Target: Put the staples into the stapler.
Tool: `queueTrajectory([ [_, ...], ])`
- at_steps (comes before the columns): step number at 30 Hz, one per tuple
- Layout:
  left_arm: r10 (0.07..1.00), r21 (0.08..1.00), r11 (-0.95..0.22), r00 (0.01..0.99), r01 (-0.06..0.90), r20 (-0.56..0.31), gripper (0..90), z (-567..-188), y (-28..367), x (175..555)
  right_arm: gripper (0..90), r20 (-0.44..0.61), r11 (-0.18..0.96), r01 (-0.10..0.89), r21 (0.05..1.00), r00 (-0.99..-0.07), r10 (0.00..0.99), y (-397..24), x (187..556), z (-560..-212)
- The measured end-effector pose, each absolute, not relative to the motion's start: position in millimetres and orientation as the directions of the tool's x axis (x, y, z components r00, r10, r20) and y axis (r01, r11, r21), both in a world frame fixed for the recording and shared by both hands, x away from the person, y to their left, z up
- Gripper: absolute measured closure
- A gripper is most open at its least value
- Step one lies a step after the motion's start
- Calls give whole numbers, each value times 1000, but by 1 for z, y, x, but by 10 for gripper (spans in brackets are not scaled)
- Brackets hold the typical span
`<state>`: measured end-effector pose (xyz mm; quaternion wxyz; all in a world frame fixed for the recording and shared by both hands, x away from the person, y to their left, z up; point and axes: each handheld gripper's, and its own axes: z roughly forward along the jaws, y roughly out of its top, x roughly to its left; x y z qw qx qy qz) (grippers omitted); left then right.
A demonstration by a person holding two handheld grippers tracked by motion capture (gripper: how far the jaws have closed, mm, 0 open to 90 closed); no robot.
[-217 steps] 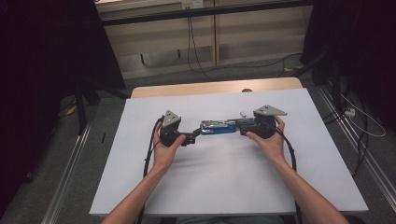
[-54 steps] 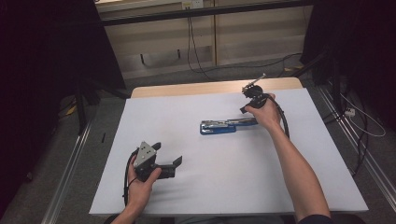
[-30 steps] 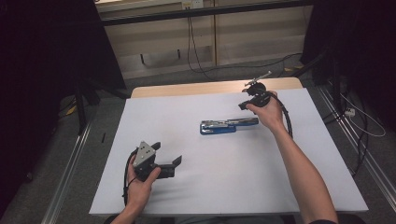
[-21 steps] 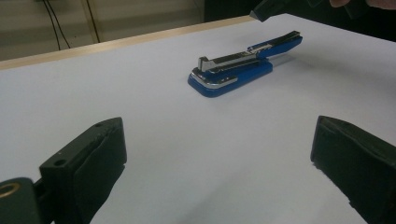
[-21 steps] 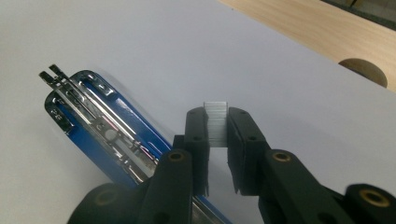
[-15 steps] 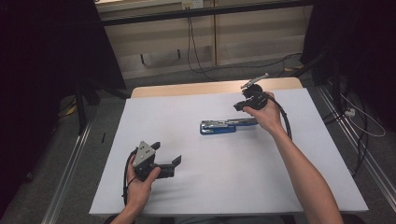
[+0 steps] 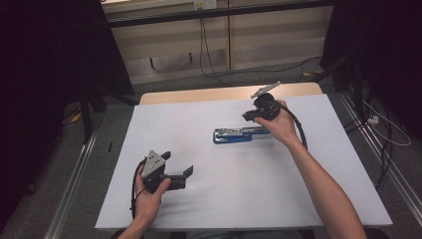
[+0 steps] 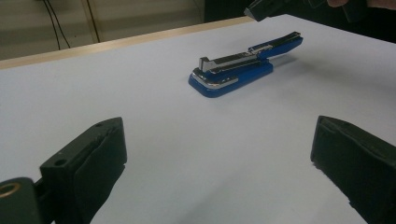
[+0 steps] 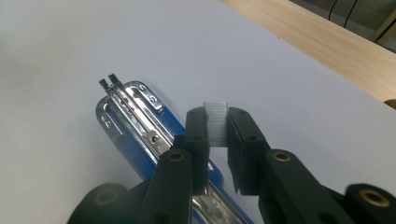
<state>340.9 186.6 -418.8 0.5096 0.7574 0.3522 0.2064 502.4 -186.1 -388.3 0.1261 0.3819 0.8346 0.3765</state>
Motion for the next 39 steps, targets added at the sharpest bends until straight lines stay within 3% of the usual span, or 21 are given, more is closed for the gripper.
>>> queueTrajectory([
  [39,740,916,-234,671,325,-48,37,-419,186,340,791,105,441,444,780,-787,608,-143,500,-385],
])
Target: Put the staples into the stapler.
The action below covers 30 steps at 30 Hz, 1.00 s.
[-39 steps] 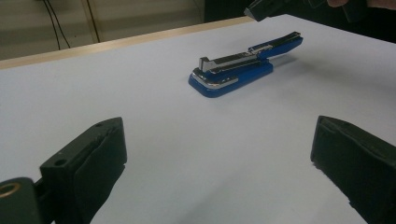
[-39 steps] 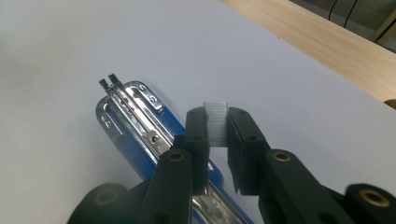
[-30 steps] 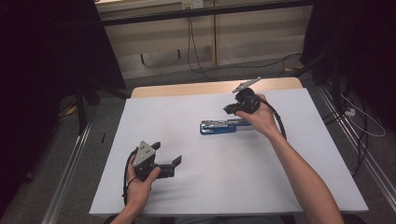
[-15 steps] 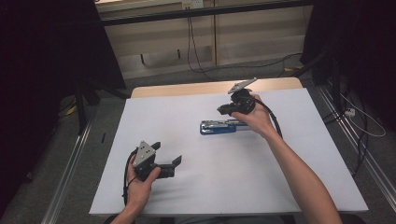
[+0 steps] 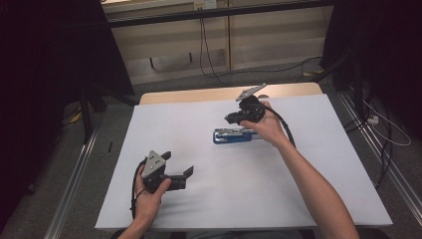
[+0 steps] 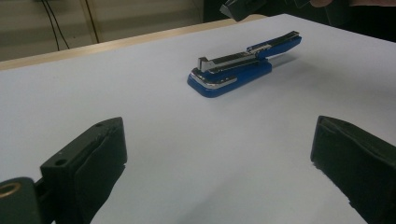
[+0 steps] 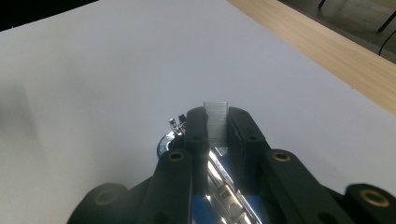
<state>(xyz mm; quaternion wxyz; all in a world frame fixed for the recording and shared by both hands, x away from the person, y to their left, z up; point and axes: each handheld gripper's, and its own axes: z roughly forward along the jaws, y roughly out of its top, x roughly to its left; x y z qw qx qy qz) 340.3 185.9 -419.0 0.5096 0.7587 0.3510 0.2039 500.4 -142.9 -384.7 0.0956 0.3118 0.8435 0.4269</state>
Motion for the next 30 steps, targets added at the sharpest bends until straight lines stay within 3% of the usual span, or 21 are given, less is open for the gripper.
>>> queueTrajectory([
  [30,741,918,-237,671,317,-41,40,-418,187,340,791,124,469,416,779,-836,534,-124,510,-384],
])
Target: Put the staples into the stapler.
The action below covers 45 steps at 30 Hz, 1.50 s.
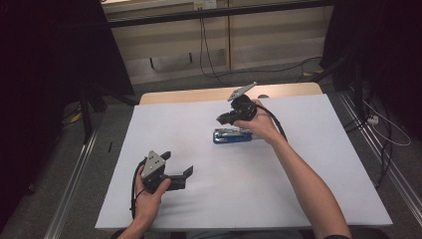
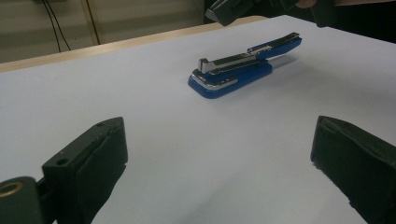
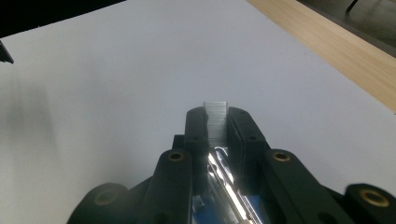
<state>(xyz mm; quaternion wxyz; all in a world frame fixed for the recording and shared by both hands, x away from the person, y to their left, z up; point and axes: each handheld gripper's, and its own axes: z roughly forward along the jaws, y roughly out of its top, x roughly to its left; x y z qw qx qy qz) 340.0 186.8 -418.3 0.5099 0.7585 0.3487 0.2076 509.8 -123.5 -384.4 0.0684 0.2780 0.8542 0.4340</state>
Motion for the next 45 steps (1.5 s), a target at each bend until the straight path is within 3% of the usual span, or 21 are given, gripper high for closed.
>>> queueTrajectory([
  [14,746,918,-230,665,322,-46,40,-419,187,340,791,93,507,387,770,-854,512,-124,514,-387],
  [45,744,918,-236,667,319,-41,39,-419,187,340,791,22,658,250,711,-942,334,-121,526,-396],
])
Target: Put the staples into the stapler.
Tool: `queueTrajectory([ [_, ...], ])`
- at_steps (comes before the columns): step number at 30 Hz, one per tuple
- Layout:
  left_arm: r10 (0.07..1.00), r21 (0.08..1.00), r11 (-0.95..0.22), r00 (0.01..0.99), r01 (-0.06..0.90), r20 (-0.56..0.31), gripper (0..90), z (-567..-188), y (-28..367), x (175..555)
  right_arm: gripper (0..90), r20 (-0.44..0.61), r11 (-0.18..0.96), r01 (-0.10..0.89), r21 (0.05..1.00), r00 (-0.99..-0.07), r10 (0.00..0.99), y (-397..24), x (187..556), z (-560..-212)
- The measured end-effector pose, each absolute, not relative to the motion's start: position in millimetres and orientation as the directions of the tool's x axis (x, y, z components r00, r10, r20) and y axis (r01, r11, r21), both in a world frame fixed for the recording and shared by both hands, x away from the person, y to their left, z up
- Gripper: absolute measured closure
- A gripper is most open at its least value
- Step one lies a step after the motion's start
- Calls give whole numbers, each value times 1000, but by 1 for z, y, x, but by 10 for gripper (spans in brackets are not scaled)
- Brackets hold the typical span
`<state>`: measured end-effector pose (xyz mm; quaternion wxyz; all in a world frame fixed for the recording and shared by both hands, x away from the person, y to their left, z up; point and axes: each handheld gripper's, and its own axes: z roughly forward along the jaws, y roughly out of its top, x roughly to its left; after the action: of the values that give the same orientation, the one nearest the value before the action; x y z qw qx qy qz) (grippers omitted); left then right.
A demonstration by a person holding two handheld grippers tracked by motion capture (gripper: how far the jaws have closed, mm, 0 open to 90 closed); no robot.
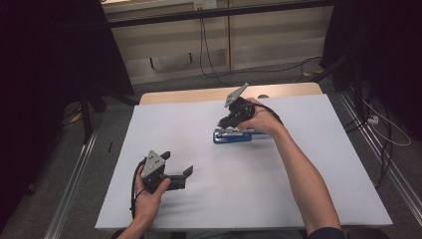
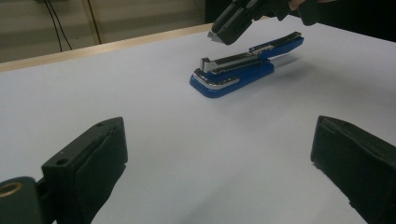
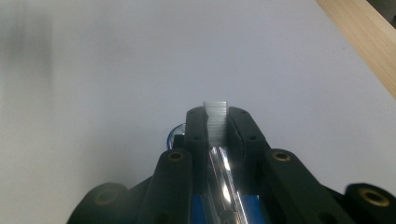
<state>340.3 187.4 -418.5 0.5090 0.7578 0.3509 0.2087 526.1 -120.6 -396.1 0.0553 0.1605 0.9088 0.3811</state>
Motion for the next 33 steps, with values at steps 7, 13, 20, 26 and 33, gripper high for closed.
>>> queueTrajectory([
  [7,745,917,-233,665,323,-45,39,-419,188,341,791,4,698,228,679,-952,307,-118,528,-403],
  [13,743,917,-234,667,324,-46,39,-419,187,341,791,3,707,213,675,-958,286,-115,530,-404],
  [20,742,916,-239,670,322,-42,40,-419,187,341,791,-15,722,180,668,-967,255,-109,530,-403],
  [26,743,917,-237,668,321,-42,39,-419,187,340,791,-15,734,184,654,-967,255,-108,531,-405],
  [33,742,917,-236,669,323,-44,39,-420,187,341,791,-10,744,182,644,-969,245,-108,532,-410],
])
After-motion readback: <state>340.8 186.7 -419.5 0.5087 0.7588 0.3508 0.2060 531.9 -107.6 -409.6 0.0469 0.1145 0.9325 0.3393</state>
